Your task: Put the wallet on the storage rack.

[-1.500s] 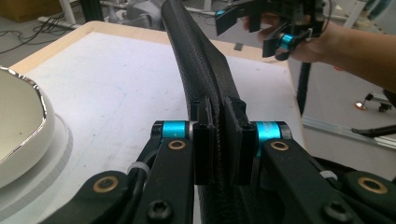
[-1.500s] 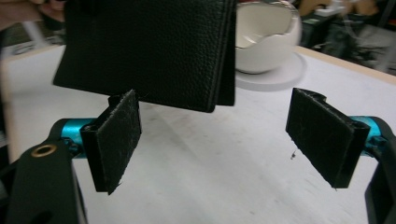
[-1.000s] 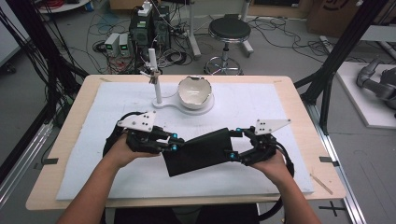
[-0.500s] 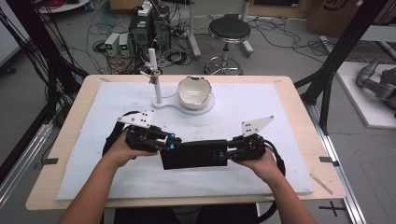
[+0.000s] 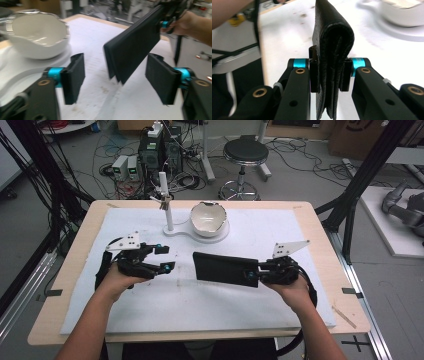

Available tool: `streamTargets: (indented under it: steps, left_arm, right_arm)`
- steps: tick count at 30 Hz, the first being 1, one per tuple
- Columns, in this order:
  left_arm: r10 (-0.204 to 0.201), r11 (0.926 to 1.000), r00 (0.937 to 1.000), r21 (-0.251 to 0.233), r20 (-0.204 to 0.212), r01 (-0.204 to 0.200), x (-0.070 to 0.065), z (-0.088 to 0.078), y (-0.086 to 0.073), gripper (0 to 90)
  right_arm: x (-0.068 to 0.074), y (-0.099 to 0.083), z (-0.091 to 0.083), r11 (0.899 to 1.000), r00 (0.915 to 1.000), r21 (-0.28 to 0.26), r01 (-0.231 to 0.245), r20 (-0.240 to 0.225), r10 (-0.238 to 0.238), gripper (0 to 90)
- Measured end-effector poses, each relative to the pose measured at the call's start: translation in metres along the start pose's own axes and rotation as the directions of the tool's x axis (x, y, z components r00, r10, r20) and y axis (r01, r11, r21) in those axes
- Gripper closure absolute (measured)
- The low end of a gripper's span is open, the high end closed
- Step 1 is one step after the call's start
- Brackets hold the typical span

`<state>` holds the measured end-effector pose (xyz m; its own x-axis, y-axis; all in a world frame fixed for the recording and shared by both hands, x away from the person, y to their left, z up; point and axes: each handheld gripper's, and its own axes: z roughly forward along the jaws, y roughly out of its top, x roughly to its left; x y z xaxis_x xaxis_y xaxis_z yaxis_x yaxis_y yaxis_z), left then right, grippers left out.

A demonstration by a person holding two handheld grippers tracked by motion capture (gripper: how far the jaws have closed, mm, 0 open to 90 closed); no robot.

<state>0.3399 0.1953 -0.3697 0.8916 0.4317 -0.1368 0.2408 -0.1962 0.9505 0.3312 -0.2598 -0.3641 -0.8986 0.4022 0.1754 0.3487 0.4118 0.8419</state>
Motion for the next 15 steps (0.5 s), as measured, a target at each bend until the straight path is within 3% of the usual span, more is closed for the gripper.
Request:
streamTargets:
  steps: [3, 4, 5, 9, 11, 13, 15]
  left_arm:
    - [-0.031, 0.9993, 0.9993, 0.019, -0.024, 0.031, 0.002, -0.007, -0.002, 25.3]
    - [-0.05, 0.9971, 0.9968, 0.053, -0.061, 0.054, 0.004, -0.014, -0.004, 23.6]
    - [-0.041, 0.9958, 0.9947, 0.078, -0.095, 0.048, 0.004, -0.017, -0.007, 23.4]
    - [-0.055, 0.9913, 0.9751, 0.105, -0.215, 0.079, 0.008, -0.03, -0.018, 19.7]
    - [-0.053, 0.9892, 0.9718, 0.121, -0.23, 0.083, 0.01, -0.032, -0.02, 19.2]
    - [-0.065, 0.9863, 0.9632, 0.13, -0.261, 0.102, 0.013, -0.041, -0.024, 19.2]
    - [-0.066, 0.9854, 0.9598, 0.133, -0.273, 0.106, 0.016, -0.047, -0.025, 19.2]
  right_arm:
    - [-0.003, 0.002, -0.008, 1.0, 0.9997, -0.007, -0.004, 0.025, 0.004, 77.1]
    - [-0.005, 0.006, -0.015, 1.0, 0.9985, -0.008, -0.002, 0.054, 0.002, 77.0]
    - [-0.005, 0.008, -0.018, 1.0, 0.9975, -0.007, 0.0, 0.071, 0.001, 77.0]
    - [-0.01, 0.022, -0.028, 1.0, 0.9937, -0.016, 0.008, 0.112, -0.006, 77.0]
    - [-0.01, 0.026, -0.03, 1.0, 0.992, -0.017, 0.014, 0.126, -0.012, 77.0]
    - [-0.011, 0.04, -0.036, 1.0, 0.9873, 0.0, 0.024, 0.157, -0.023, 77.0]
    - [-0.011, 0.051, -0.037, 0.999, 0.9836, 0.016, 0.034, 0.177, -0.036, 76.9]
